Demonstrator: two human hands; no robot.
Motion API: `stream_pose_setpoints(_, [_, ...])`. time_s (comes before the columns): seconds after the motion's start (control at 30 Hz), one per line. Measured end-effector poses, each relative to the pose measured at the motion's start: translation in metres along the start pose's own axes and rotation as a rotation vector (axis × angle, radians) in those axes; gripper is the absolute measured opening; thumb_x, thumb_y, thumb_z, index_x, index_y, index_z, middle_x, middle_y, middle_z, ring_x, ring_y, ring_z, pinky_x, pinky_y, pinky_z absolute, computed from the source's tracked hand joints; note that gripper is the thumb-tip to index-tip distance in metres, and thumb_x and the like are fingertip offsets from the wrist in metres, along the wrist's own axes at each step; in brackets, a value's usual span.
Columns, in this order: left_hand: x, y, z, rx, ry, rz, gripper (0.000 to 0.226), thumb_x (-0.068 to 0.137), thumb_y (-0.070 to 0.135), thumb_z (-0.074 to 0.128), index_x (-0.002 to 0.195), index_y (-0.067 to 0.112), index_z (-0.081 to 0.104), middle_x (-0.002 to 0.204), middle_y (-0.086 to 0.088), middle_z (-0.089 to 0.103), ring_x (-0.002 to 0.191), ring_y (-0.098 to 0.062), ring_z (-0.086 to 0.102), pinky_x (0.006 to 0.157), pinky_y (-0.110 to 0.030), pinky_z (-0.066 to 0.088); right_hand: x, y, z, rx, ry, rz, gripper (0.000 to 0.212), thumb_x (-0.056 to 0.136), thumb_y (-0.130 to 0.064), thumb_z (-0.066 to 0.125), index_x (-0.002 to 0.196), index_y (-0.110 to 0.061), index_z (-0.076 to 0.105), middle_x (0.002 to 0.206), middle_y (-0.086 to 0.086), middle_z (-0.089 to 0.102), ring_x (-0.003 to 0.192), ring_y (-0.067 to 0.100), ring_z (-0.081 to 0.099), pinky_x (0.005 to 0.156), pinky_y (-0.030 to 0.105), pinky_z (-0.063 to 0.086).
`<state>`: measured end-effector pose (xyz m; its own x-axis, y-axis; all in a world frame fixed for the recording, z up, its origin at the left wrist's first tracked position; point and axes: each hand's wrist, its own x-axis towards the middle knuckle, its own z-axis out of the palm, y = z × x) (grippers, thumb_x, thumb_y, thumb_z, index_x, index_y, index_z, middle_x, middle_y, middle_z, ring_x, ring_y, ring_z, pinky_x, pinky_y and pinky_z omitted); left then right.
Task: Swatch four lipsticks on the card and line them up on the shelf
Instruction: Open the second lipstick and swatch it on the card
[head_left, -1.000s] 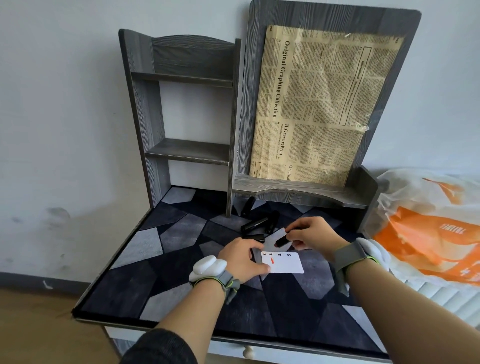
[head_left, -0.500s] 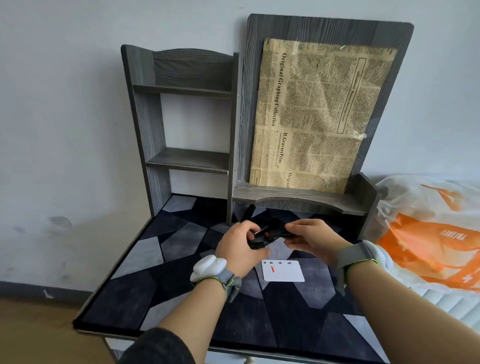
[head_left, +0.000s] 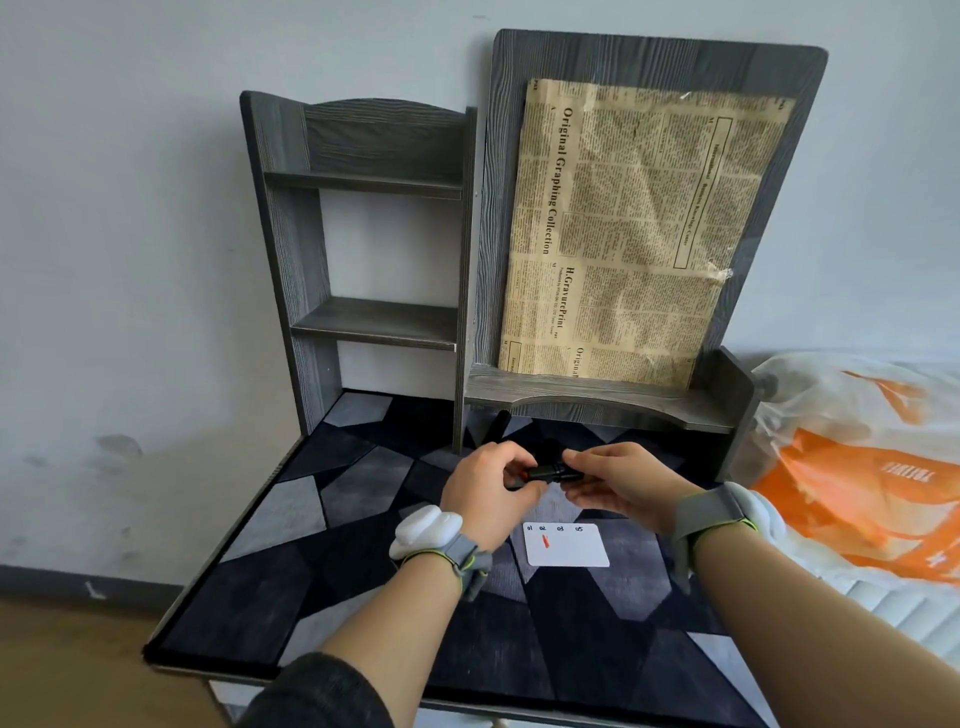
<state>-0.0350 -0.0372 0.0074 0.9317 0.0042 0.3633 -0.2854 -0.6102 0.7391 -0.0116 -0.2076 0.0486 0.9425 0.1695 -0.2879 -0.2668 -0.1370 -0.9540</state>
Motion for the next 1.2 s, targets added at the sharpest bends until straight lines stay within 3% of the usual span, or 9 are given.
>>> stream_pose_setpoints(0.3, [0.002, -0.006, 0.003, 0.02, -0.019, -0.03, 0.019, 0.082, 0.041, 0.064, 0.089, 0.023, 0.068, 0.086, 0.005, 0.062, 0.08, -0.013, 0.06, 0.075, -0.037, 0.052, 0.0, 0.0, 0.002, -0.021, -0.021, -0.001, 0.023, 0.09, -0.017, 0.064, 0.098, 0.004, 0.066, 0.081, 0.017, 0.067, 0.061, 0.016, 0.064, 0.059, 0.021, 0.058])
stream_pose_setpoints(0.43, [-0.001, -0.008, 0.003, -0.01, -0.023, -0.029, 0.021, 0.075, 0.045, 0.069, 0.088, 0.03, 0.064, 0.082, 0.008, 0.062, 0.075, -0.011, 0.059, 0.072, -0.036, 0.053, 0.0, 0.0, 0.002, -0.02, -0.016, -0.005, 0.023, 0.09, -0.017, 0.064, 0.097, 0.004, 0.066, 0.08, 0.016, 0.068, 0.062, 0.016, 0.064, 0.061, 0.021, 0.059])
stream_pose_setpoints(0.67, [0.0, -0.006, 0.003, -0.028, -0.028, -0.033, 0.017, 0.075, 0.034, 0.07, 0.081, 0.029, 0.056, 0.076, 0.008, 0.063, 0.072, -0.013, 0.06, 0.071, -0.04, 0.053, 0.0, 0.001, 0.001, -0.026, -0.017, -0.009, 0.022, 0.09, -0.018, 0.064, 0.095, 0.003, 0.067, 0.081, 0.017, 0.068, 0.065, 0.018, 0.064, 0.064, 0.023, 0.06])
stream_pose_setpoints(0.83, [0.0, -0.005, 0.003, -0.019, -0.038, -0.068, 0.016, 0.081, 0.041, 0.065, 0.087, 0.027, 0.061, 0.076, 0.01, 0.062, 0.074, -0.013, 0.061, 0.074, -0.038, 0.053, 0.0, 0.0, 0.002, -0.026, -0.012, -0.01, 0.023, 0.09, -0.019, 0.063, 0.097, 0.003, 0.067, 0.079, 0.016, 0.068, 0.062, 0.016, 0.064, 0.063, 0.021, 0.059])
stream_pose_setpoints(0.97, [-0.002, -0.008, 0.001, -0.03, -0.024, -0.062, 0.024, 0.075, 0.044, 0.07, 0.09, 0.031, 0.059, 0.077, 0.011, 0.062, 0.071, -0.01, 0.06, 0.07, -0.034, 0.054, 0.001, 0.001, 0.001, -0.022, -0.01, -0.012, 0.024, 0.09, -0.019, 0.063, 0.099, 0.004, 0.067, 0.081, 0.016, 0.068, 0.063, 0.017, 0.064, 0.061, 0.021, 0.059])
stream_pose_setpoints(1.2, [-0.001, -0.019, -0.011, 0.057, 0.014, -0.092, 0.024, 0.069, 0.024, 0.066, 0.09, 0.031, 0.057, 0.087, 0.012, 0.06, 0.079, -0.008, 0.057, 0.074, -0.032, 0.053, 0.009, 0.005, -0.003, -0.008, 0.076, -0.036, 0.018, 0.09, -0.017, 0.064, 0.094, 0.0, 0.067, 0.083, 0.016, 0.069, 0.062, 0.016, 0.063, 0.056, 0.019, 0.056])
